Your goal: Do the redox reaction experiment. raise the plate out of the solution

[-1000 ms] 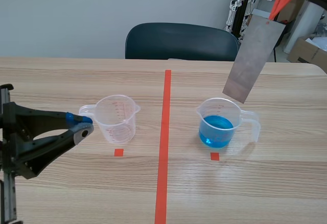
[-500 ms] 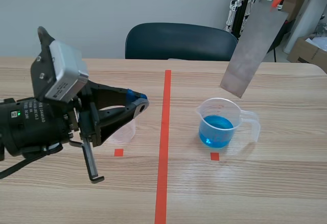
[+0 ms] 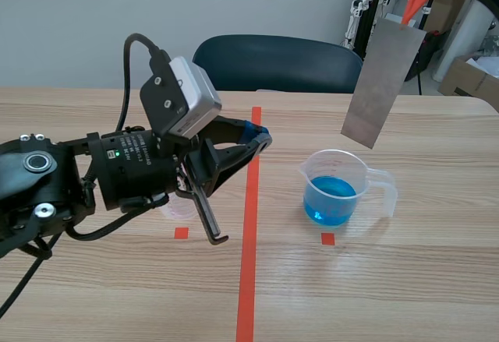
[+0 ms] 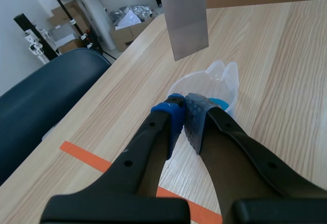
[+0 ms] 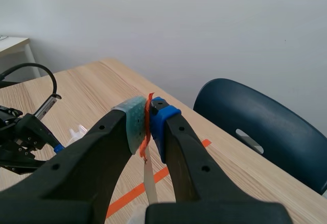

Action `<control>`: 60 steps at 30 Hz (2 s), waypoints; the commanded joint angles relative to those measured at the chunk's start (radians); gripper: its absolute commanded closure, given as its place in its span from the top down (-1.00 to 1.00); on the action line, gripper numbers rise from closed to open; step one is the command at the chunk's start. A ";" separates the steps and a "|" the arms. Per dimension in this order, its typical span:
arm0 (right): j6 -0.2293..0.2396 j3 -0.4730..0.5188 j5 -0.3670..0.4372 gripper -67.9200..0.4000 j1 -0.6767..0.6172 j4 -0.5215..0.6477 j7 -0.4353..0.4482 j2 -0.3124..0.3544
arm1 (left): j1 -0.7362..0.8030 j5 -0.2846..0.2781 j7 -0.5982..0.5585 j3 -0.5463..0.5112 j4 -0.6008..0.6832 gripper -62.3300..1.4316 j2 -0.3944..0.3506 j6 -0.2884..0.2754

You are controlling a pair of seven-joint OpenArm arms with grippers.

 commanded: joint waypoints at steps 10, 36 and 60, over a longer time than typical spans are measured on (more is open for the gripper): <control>-0.015 0.008 0.010 -0.98 0.017 0.008 -0.023 -0.006 | -0.052 -0.005 0.013 0.013 -0.072 -0.87 0.111 -0.028; -0.014 0.078 0.015 -0.98 0.017 0.008 -0.006 0.007 | -0.080 0.080 0.071 0.053 -0.163 -0.87 0.227 -0.042; -0.014 0.078 0.015 -0.98 0.017 0.008 0.016 0.007 | -0.121 0.079 0.063 0.053 -0.229 -0.87 0.266 -0.016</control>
